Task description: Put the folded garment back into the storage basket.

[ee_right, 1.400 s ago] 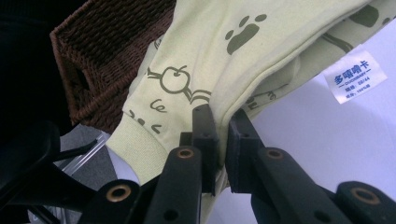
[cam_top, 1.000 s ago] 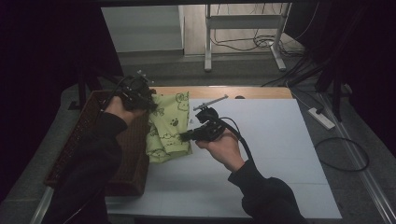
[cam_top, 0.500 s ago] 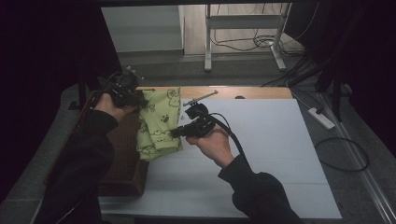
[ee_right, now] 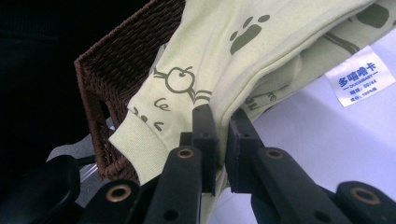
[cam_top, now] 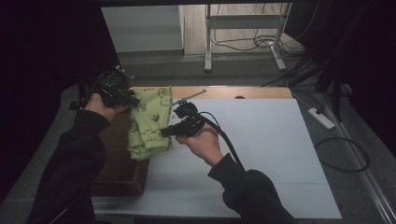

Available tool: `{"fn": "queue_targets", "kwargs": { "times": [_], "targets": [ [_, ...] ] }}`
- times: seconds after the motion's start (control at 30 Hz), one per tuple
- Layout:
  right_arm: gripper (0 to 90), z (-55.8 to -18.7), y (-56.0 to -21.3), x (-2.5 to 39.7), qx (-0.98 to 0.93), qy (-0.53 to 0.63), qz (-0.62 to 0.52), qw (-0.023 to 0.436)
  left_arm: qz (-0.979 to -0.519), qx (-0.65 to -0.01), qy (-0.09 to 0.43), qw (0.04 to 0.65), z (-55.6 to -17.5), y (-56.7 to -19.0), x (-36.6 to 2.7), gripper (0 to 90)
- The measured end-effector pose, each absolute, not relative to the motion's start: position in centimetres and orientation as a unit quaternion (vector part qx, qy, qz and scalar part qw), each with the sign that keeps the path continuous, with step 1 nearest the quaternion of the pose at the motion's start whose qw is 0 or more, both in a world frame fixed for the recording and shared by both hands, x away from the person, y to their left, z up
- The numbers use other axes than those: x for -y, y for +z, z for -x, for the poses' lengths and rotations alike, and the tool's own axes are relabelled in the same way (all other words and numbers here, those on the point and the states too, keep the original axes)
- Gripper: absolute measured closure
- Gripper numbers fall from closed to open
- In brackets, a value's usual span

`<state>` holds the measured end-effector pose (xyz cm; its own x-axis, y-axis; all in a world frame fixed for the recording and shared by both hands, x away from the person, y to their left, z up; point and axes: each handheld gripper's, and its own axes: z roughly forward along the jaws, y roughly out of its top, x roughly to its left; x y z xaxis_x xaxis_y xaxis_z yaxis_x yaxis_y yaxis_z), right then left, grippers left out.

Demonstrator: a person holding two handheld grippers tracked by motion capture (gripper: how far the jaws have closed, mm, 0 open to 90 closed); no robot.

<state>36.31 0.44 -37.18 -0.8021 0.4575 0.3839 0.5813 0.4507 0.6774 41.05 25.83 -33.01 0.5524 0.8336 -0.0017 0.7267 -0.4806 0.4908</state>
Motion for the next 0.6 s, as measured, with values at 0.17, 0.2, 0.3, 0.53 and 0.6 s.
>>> {"fn": "queue_targets", "kwargs": {
  "times": [0.17, 0.2, 0.3, 0.53, 0.6],
  "targets": [
    [83.2, -36.3, -37.1, -1.0, 0.849, -0.425, 0.303, 0.073, -0.851, -0.460, 0.122, 0.222, -40.9, -32.9, -26.3, 81.7],
    [83.2, -36.2, -37.1, -1.1, 0.850, -0.426, 0.303, 0.072, -0.850, -0.461, 0.122, 0.222, -40.9, -32.9, -26.4, 81.7],
    [83.2, -36.2, -37.2, -1.5, 0.850, -0.426, 0.302, 0.071, -0.849, -0.463, 0.123, 0.221, -40.9, -32.9, -26.7, 81.7],
    [83.2, -36.2, -37.3, -2.4, 0.850, -0.426, 0.301, 0.071, -0.847, -0.469, 0.126, 0.217, -40.7, -32.9, -27.5, 81.7],
    [83.2, -36.2, -37.3, -2.8, 0.851, -0.425, 0.300, 0.071, -0.846, -0.471, 0.127, 0.216, -40.7, -32.9, -27.9, 81.7]
  ]
}}
